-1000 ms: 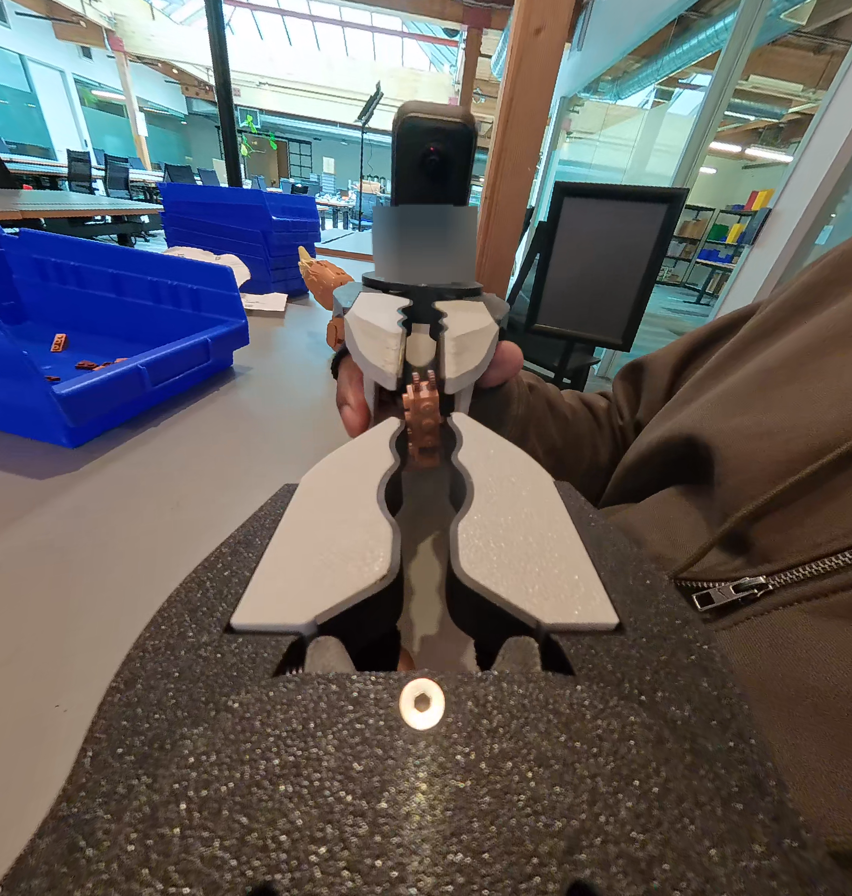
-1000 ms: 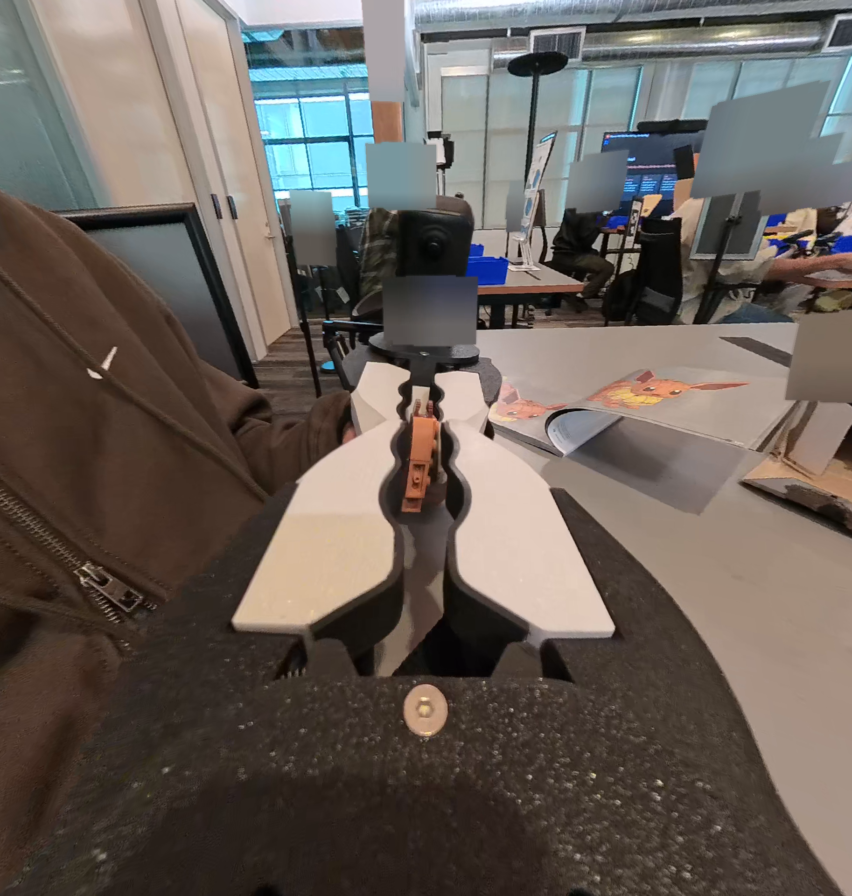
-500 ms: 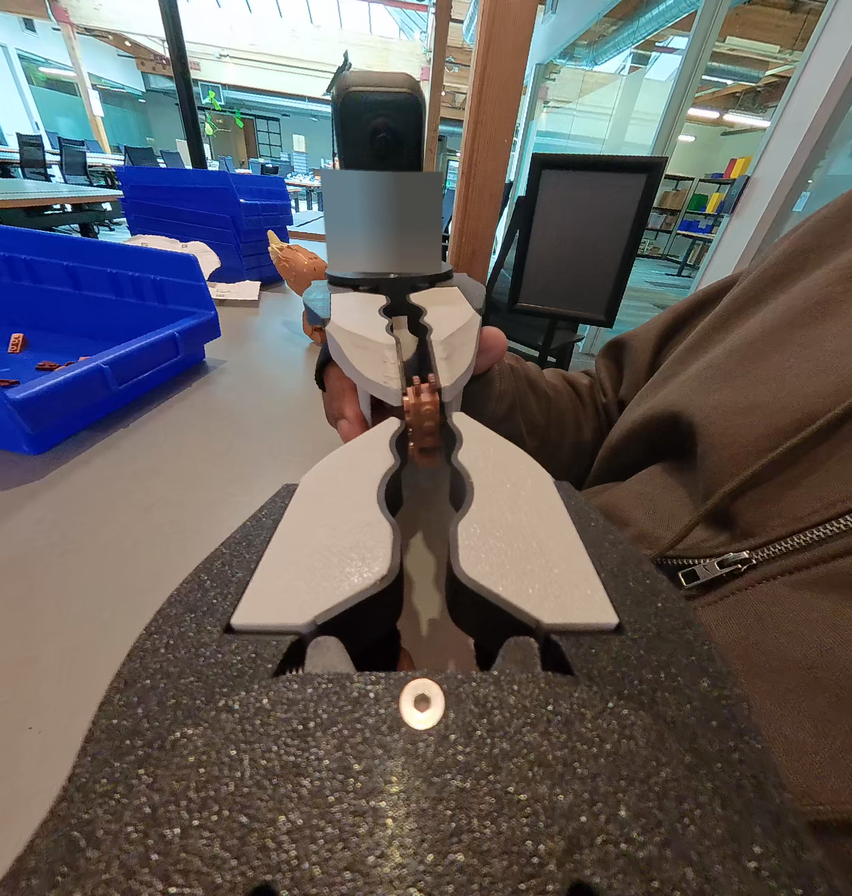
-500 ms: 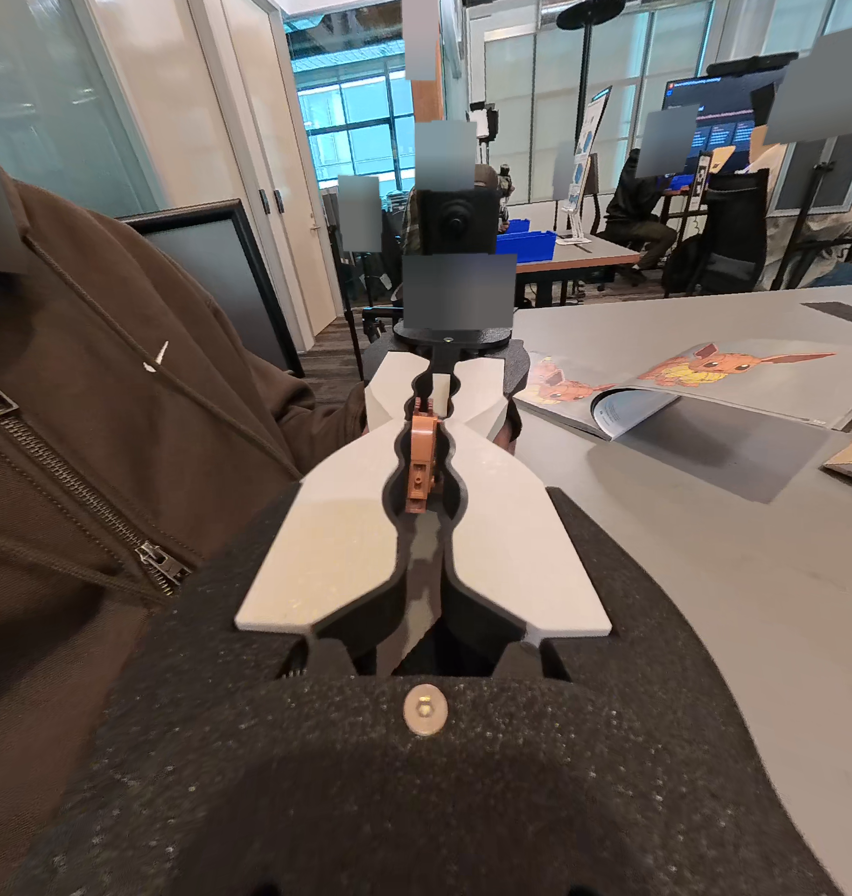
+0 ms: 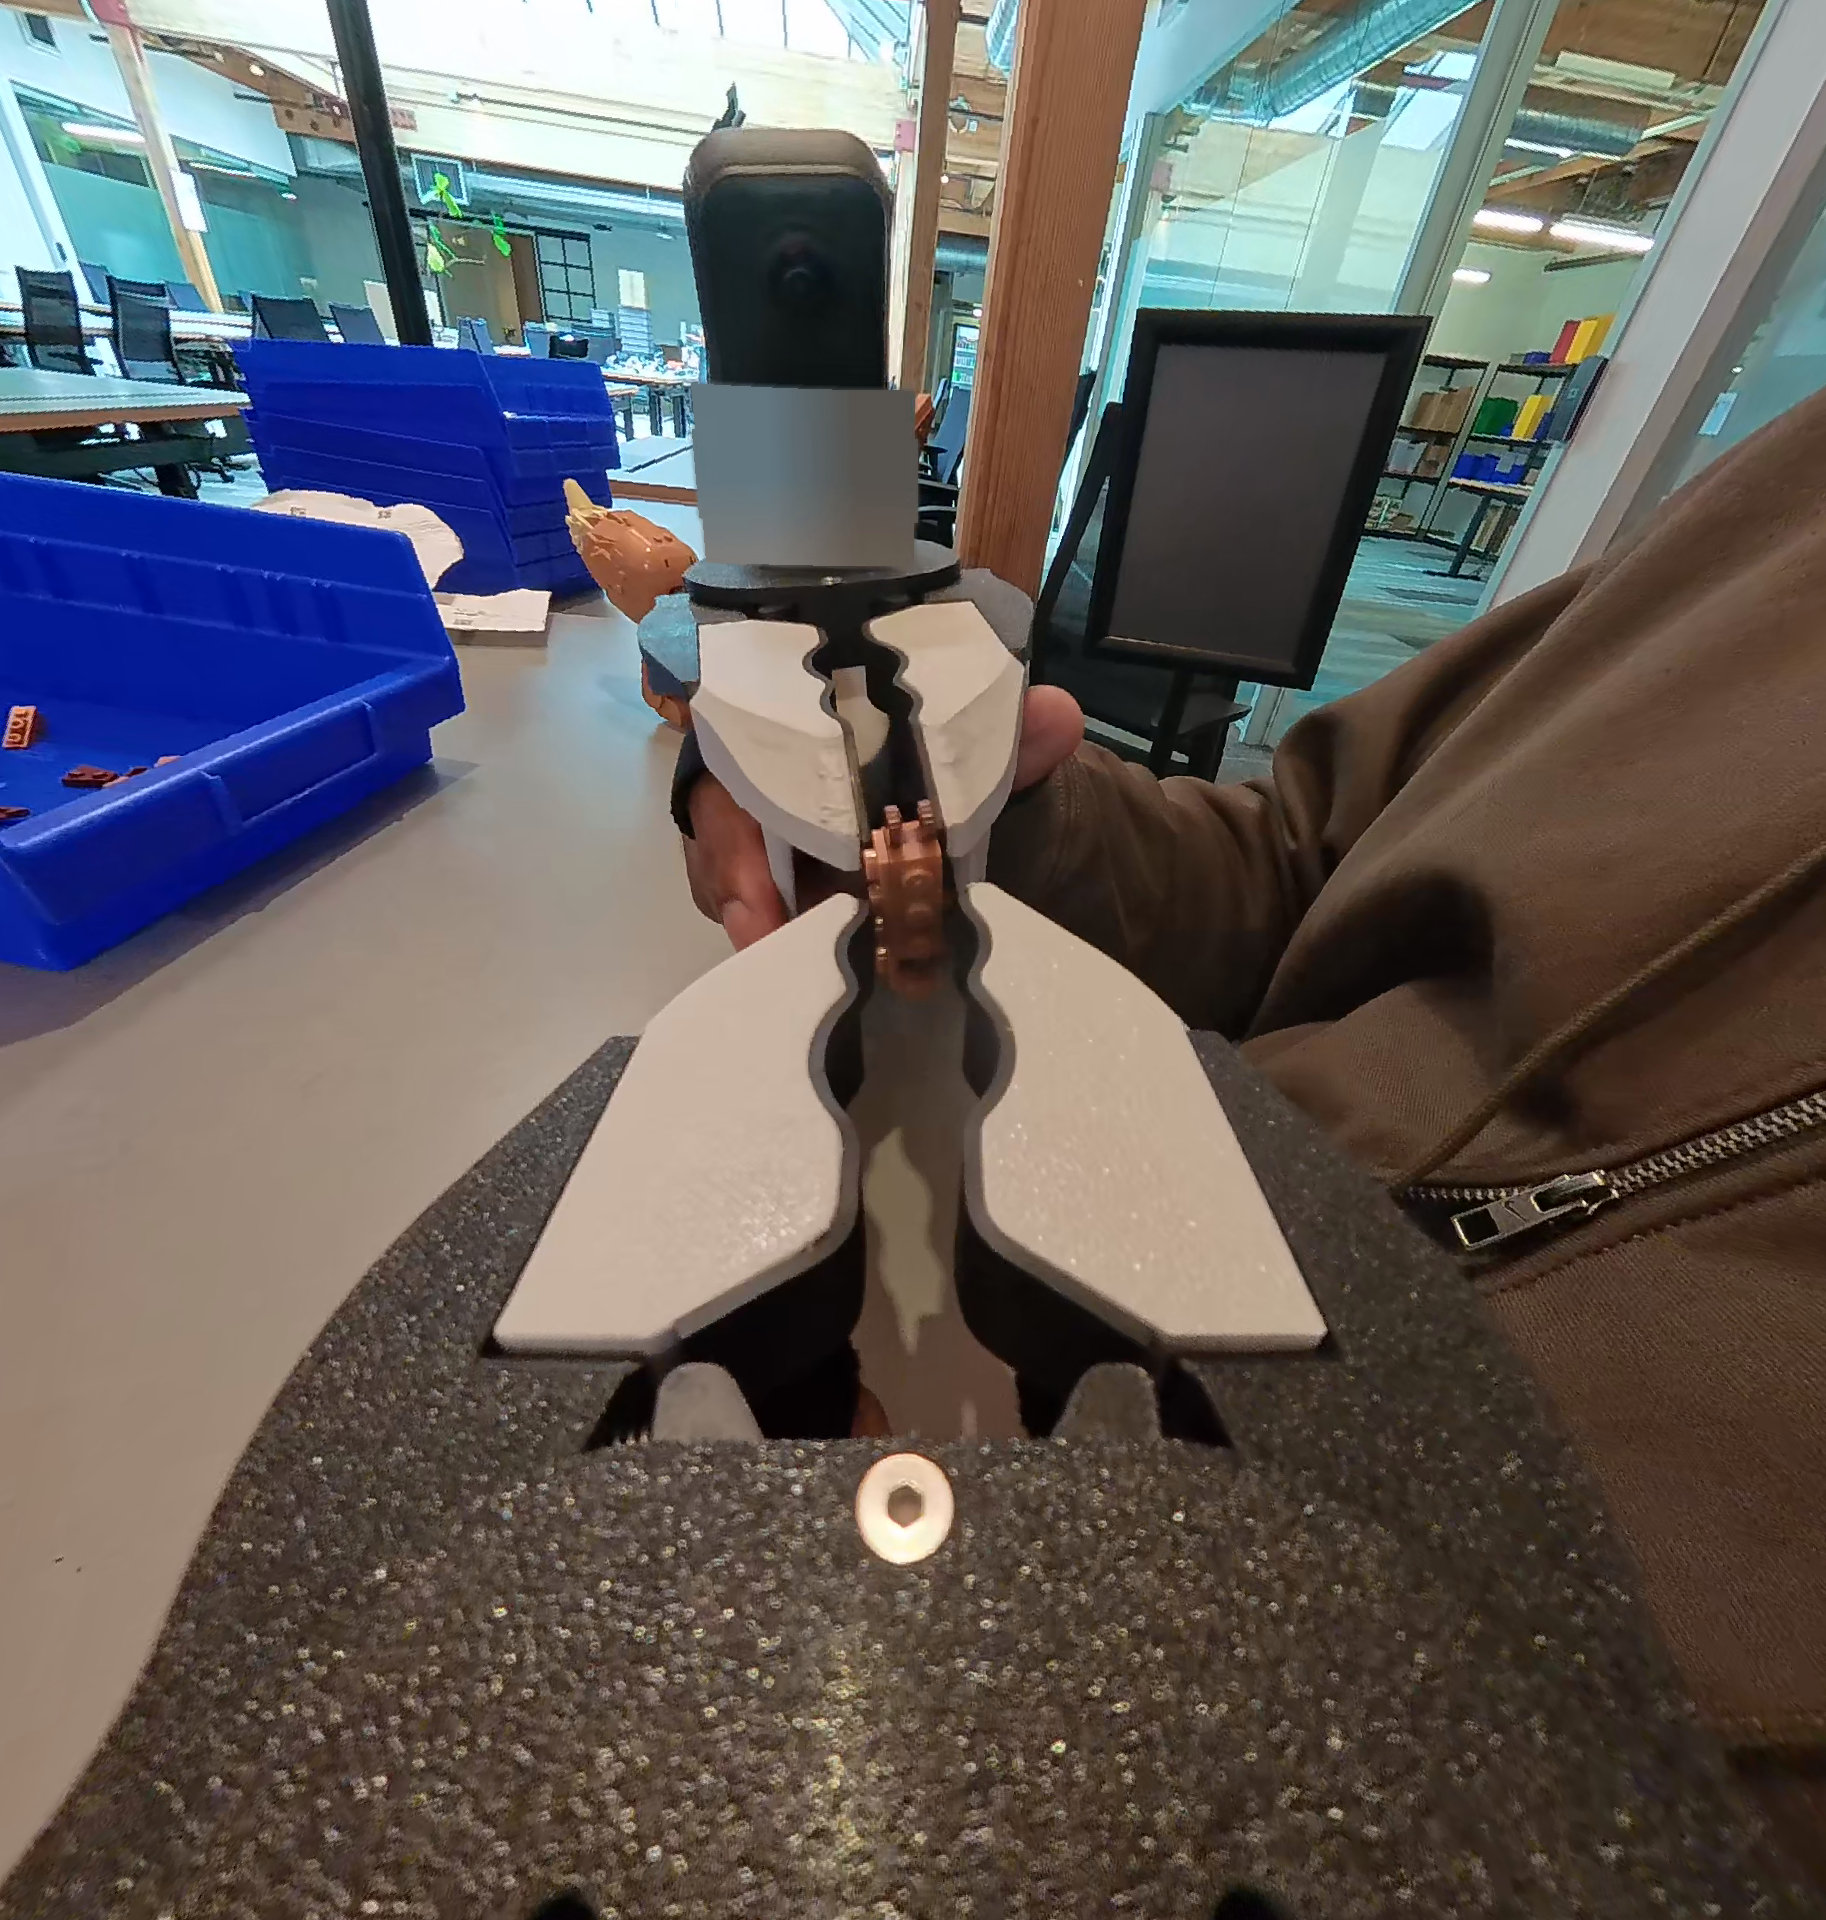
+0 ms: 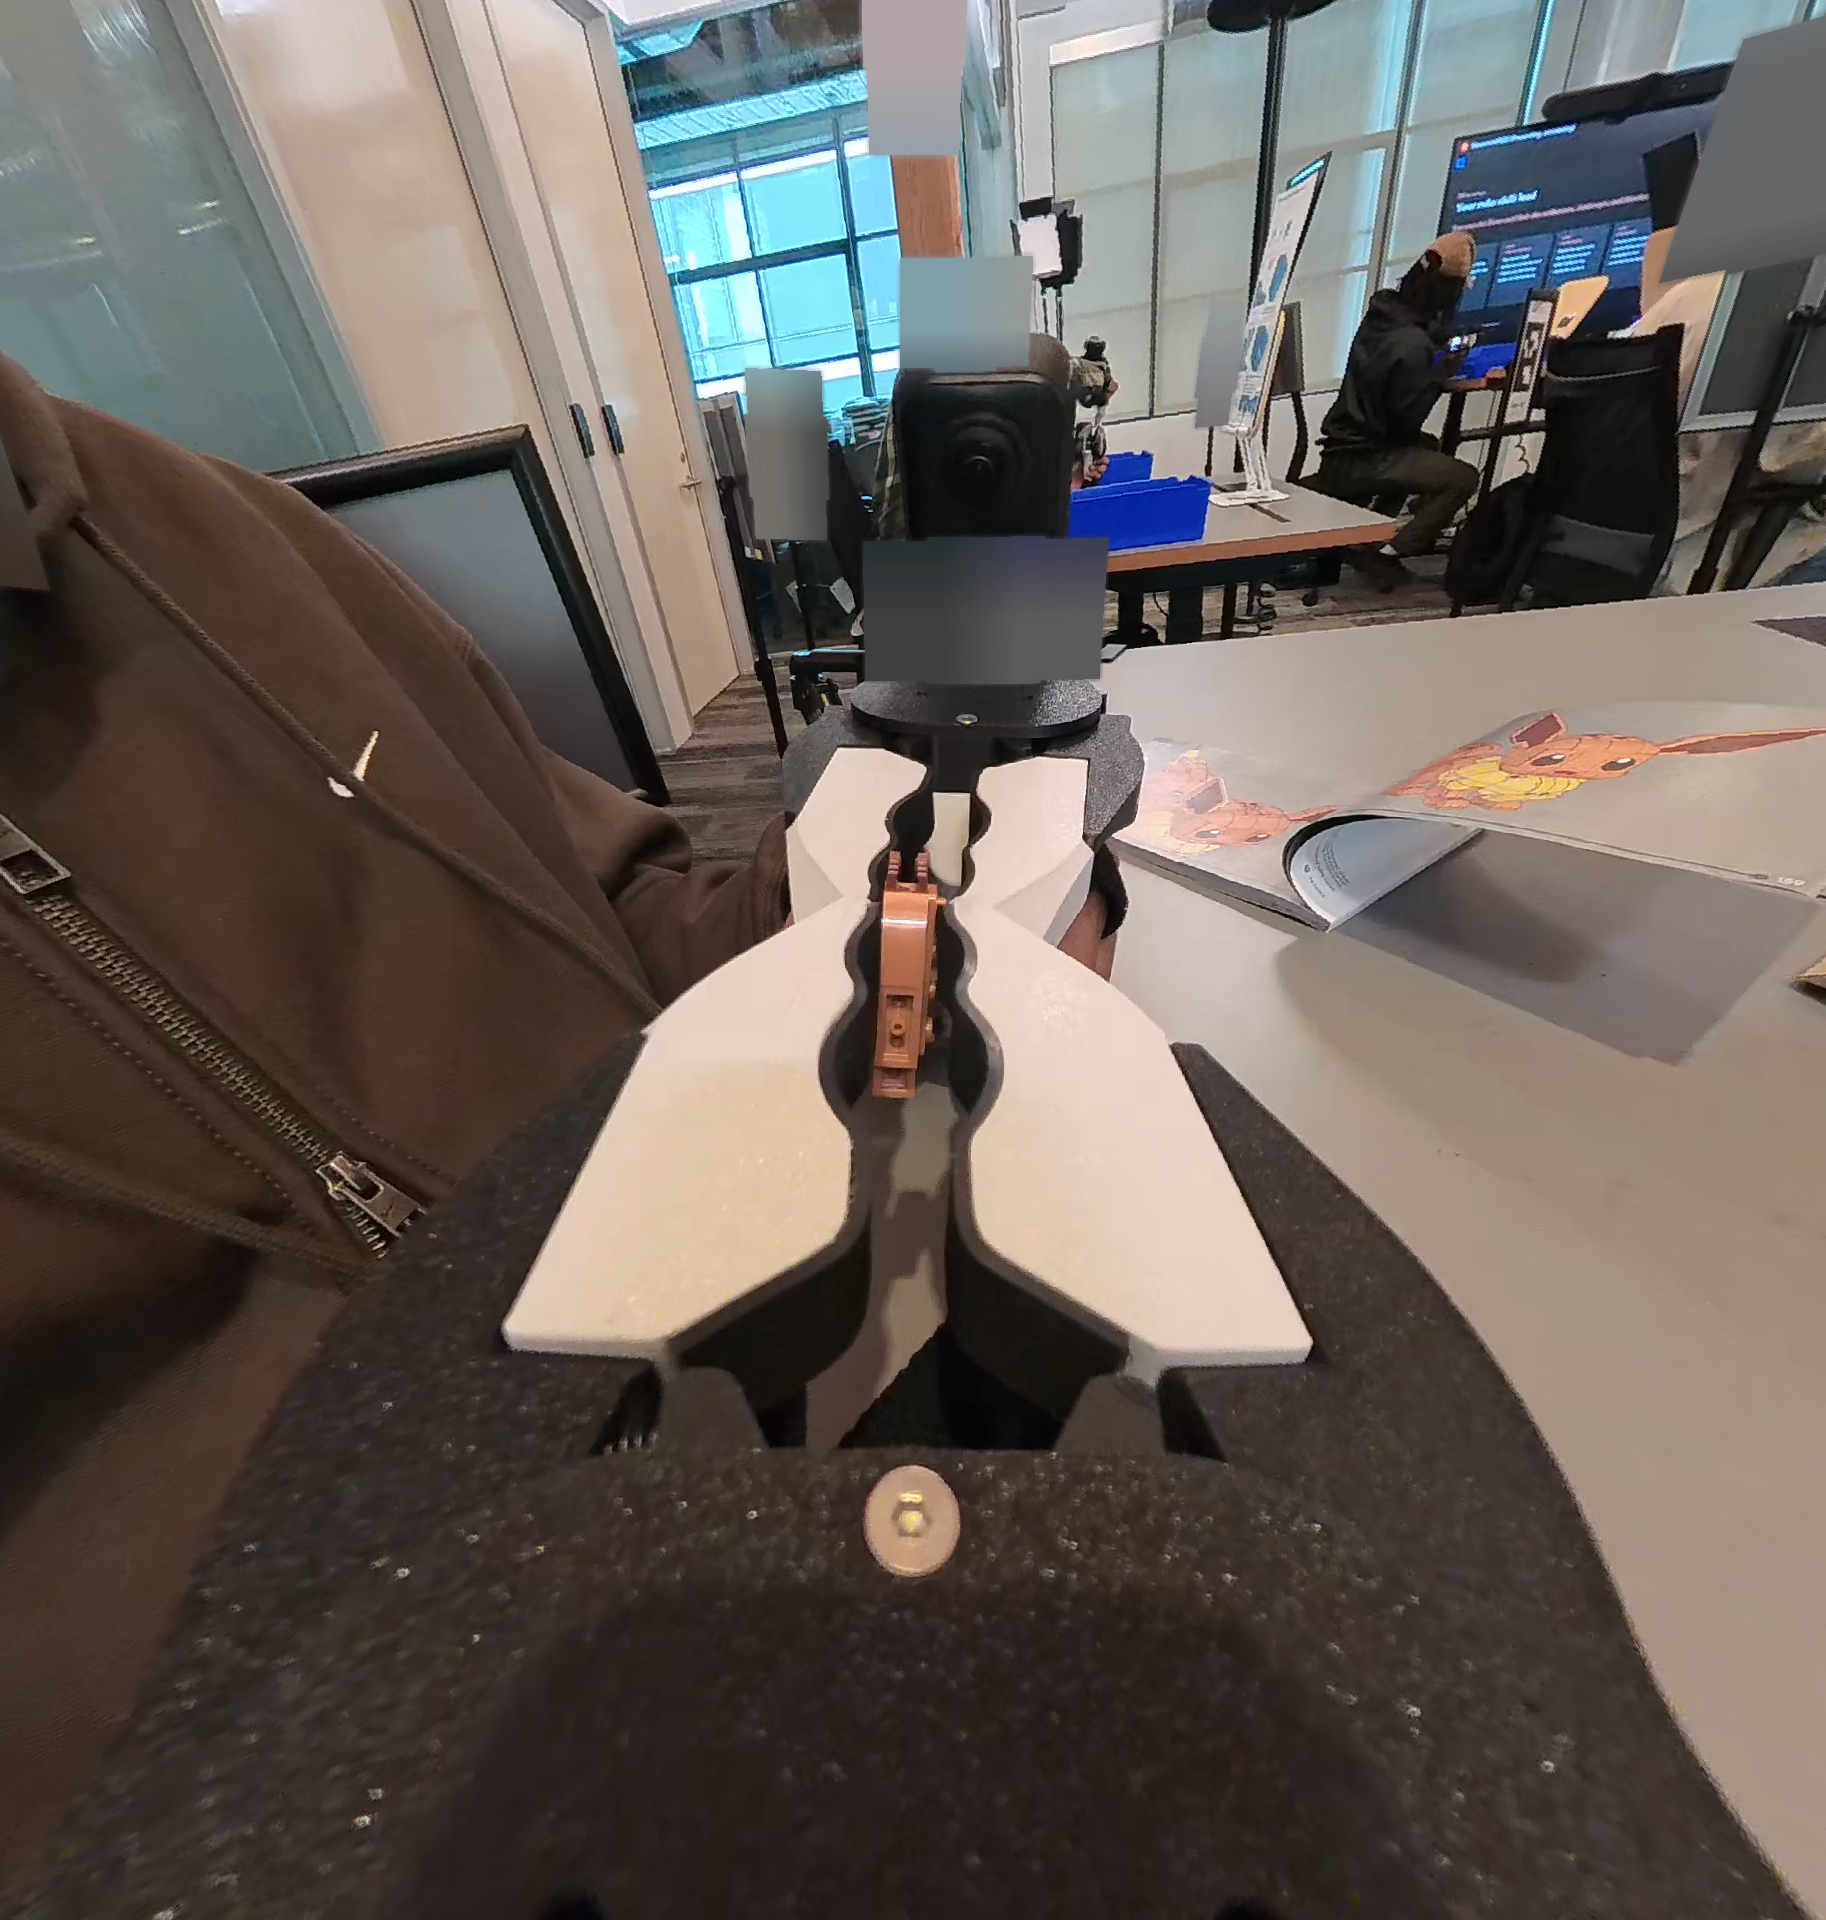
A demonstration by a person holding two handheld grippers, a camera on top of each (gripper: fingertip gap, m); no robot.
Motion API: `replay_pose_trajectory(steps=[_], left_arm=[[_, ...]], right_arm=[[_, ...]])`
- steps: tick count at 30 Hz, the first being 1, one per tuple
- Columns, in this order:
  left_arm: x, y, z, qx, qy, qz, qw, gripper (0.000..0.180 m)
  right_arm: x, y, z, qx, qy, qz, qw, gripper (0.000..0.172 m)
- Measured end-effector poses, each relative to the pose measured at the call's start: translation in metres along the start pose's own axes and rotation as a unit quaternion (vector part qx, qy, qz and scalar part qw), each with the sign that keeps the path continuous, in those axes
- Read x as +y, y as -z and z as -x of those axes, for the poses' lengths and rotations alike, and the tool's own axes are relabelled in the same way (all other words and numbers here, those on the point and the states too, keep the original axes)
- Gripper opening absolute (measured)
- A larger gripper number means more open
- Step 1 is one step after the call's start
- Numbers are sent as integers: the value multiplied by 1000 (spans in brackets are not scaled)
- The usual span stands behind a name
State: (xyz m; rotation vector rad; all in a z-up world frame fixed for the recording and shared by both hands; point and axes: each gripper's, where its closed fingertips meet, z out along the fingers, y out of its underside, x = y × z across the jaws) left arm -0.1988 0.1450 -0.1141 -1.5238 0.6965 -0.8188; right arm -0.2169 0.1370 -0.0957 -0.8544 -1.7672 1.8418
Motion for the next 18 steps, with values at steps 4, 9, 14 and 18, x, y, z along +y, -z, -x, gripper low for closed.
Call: replay_pose_trajectory(steps=[4,9,14,18], left_arm=[[0,0,0,-1,-1,0,1000,15],[0,0,0,-1,-3,1,1000,15],[1,0,0,0,-4,3,1000,15],[3,-1,0,-2,-7,9,1000,14]], right_arm=[[1,1,0,1,1,2,1000,11],[1,0,0,2,3,2,1000,11],[2,0,0,-2,-3,4,1000,10],[4,0,1,-7,-9,13,1000,9]])
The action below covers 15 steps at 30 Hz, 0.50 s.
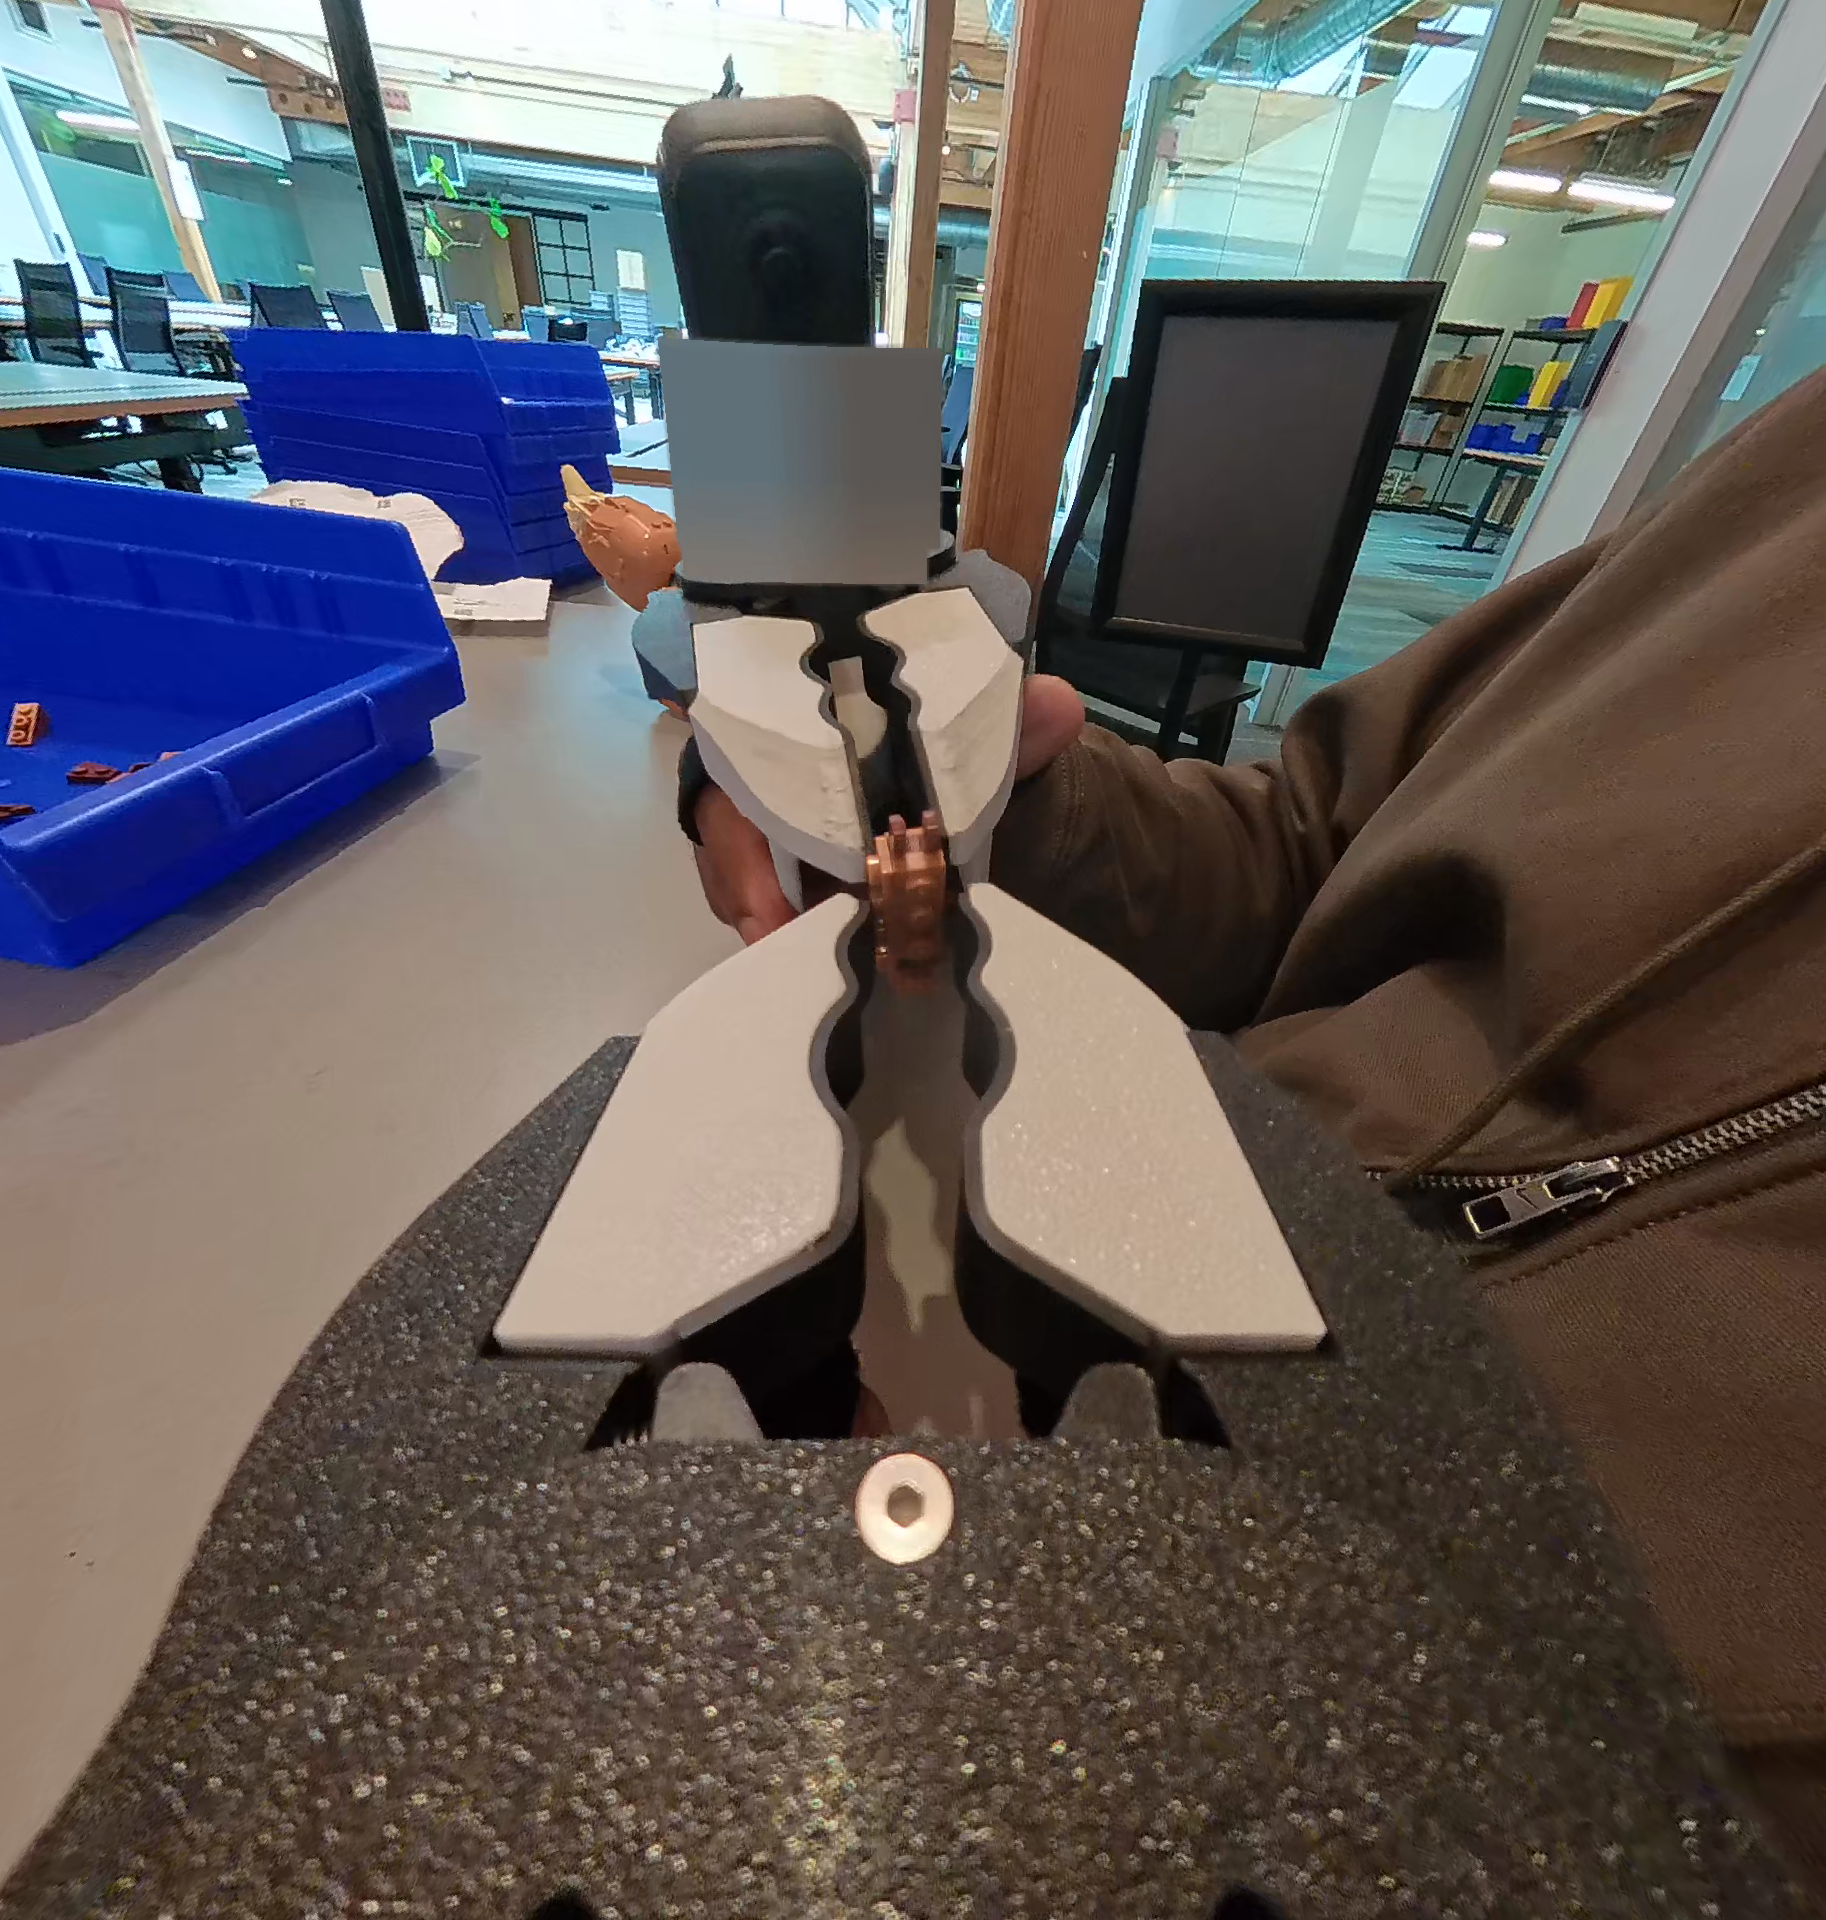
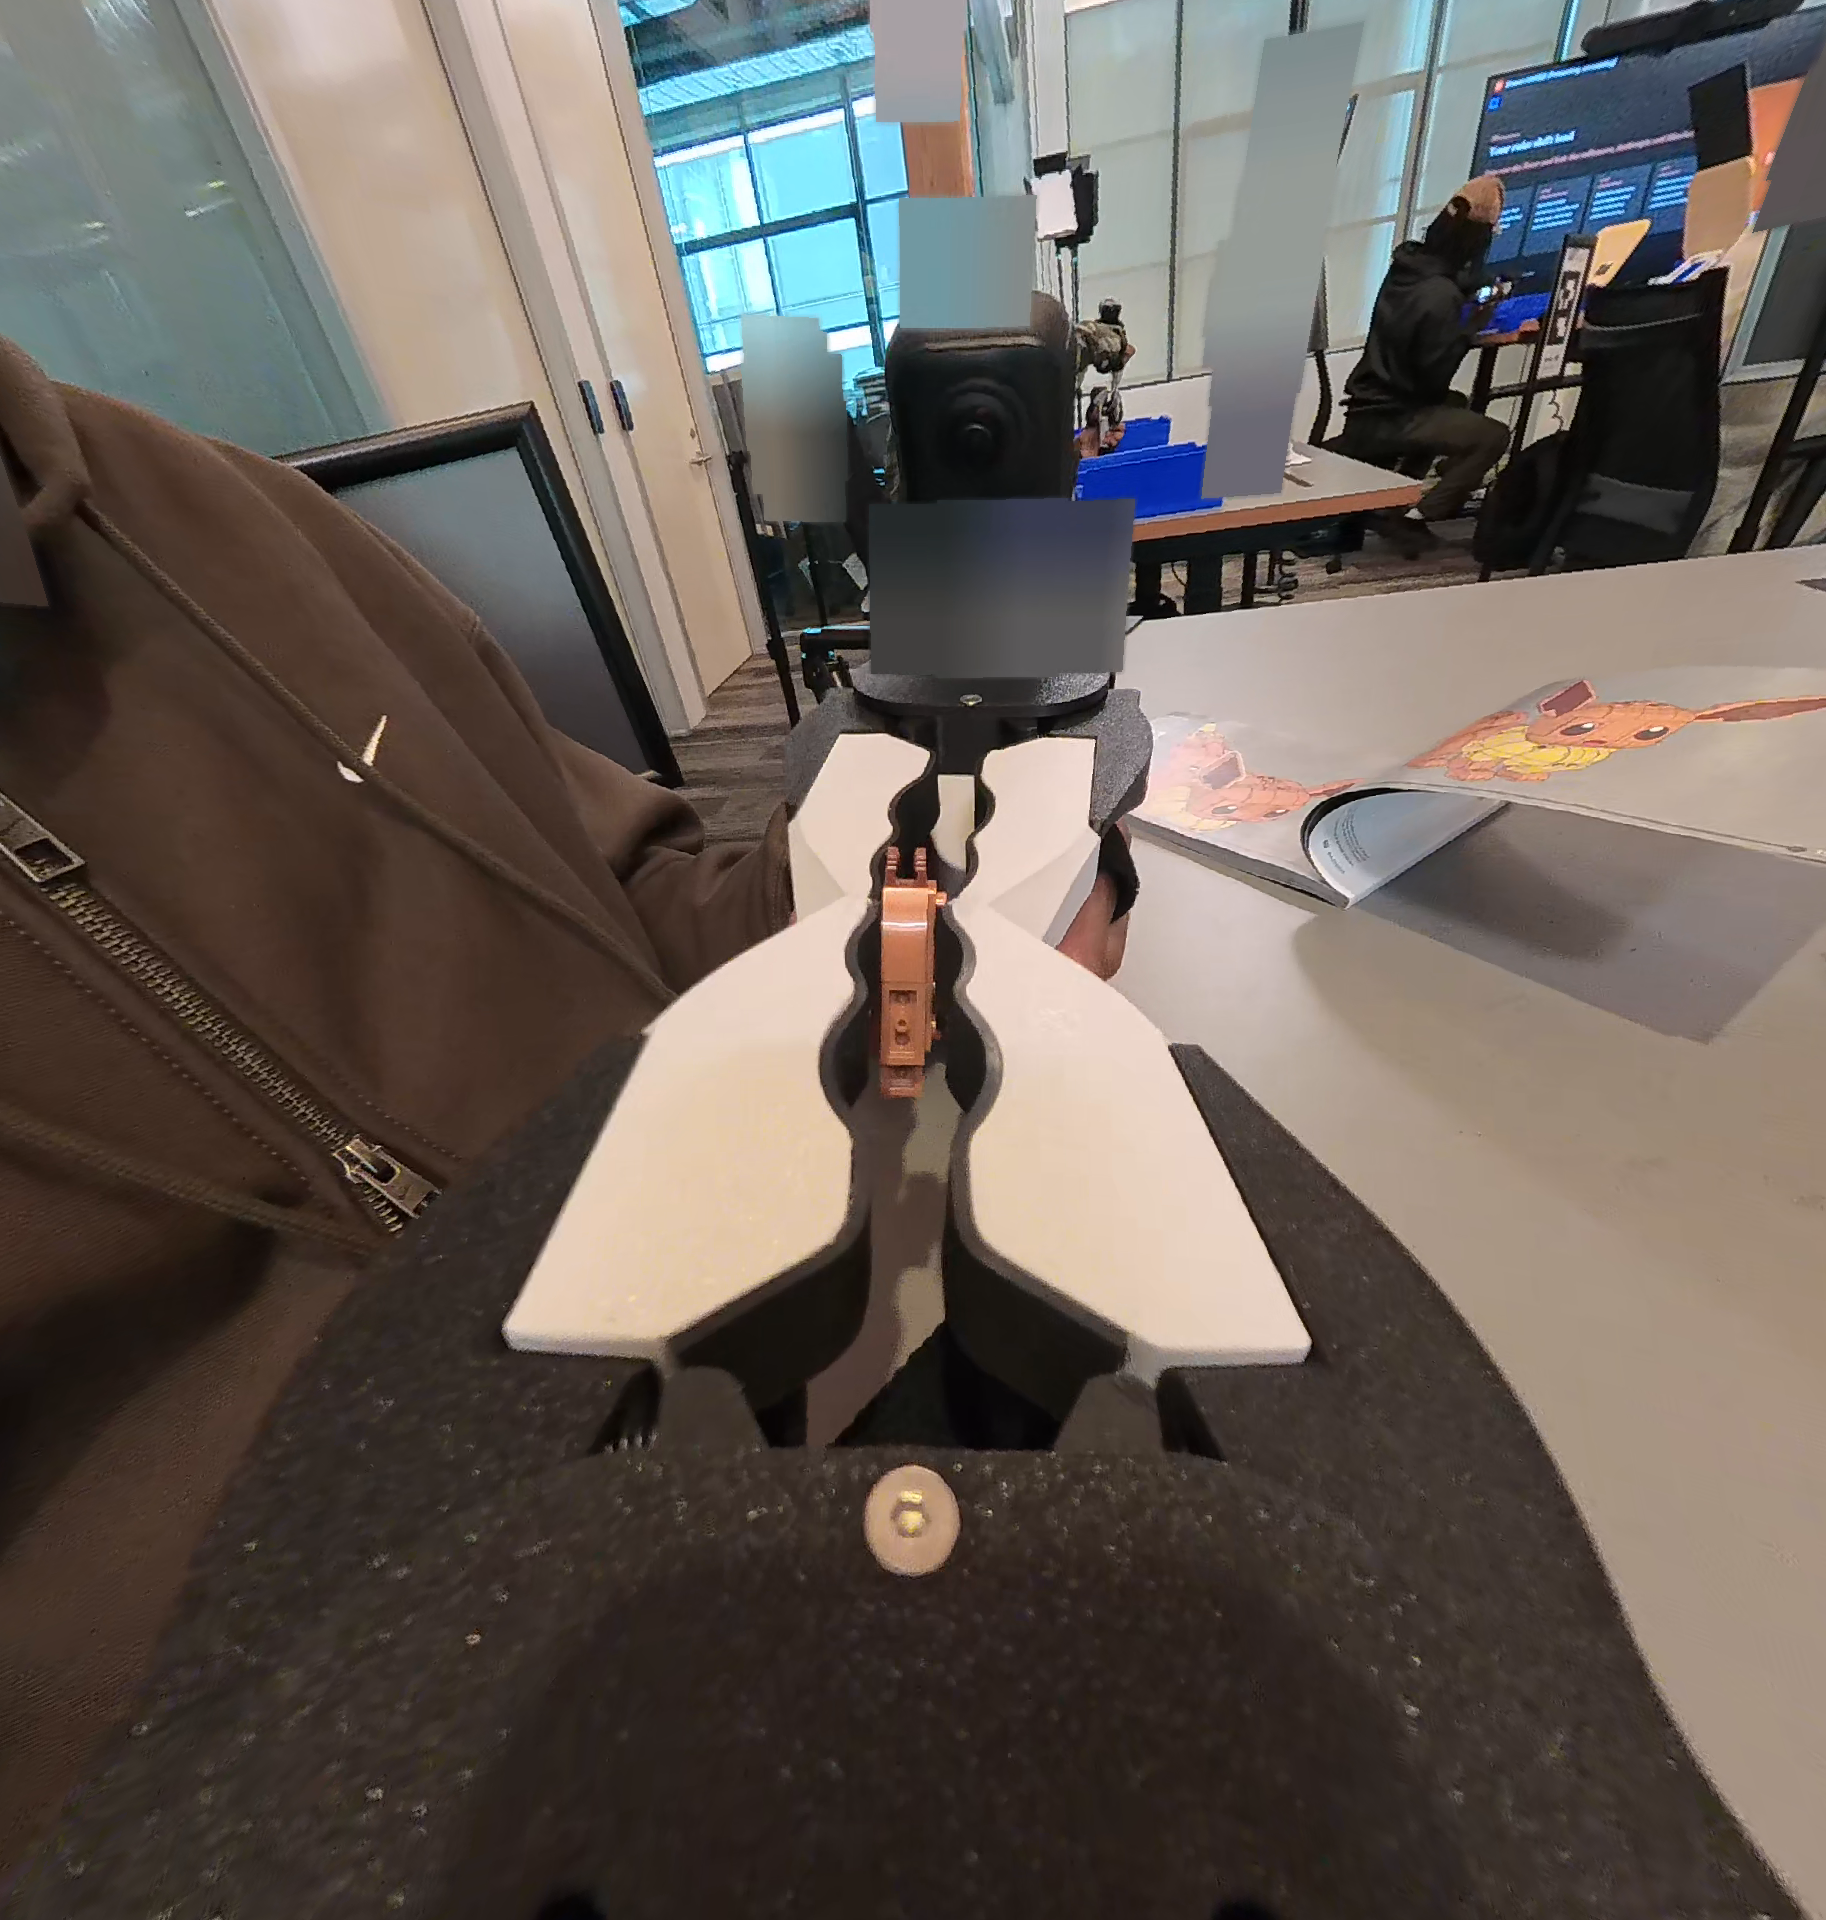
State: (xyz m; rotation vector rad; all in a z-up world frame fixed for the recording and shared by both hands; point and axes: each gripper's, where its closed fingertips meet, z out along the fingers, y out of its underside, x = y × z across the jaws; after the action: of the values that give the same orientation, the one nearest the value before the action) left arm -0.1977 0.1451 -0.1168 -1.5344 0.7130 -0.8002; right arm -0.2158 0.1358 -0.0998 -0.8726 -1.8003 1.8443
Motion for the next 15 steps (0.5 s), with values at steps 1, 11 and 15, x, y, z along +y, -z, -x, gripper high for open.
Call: replay_pose_trajectory(steps=[1,11,15], left_arm=[[0,0,1,-2,0,2,1000,15],[-3,8,16,-34,39,-13,999,14],[-8,13,19,-33,53,-34,997,13]], right_arm=[[0,1,-1,4,5,4,1000,8],[2,12,-20,77,54,33,995,7],[-2,17,-25,87,41,16,995,0]])
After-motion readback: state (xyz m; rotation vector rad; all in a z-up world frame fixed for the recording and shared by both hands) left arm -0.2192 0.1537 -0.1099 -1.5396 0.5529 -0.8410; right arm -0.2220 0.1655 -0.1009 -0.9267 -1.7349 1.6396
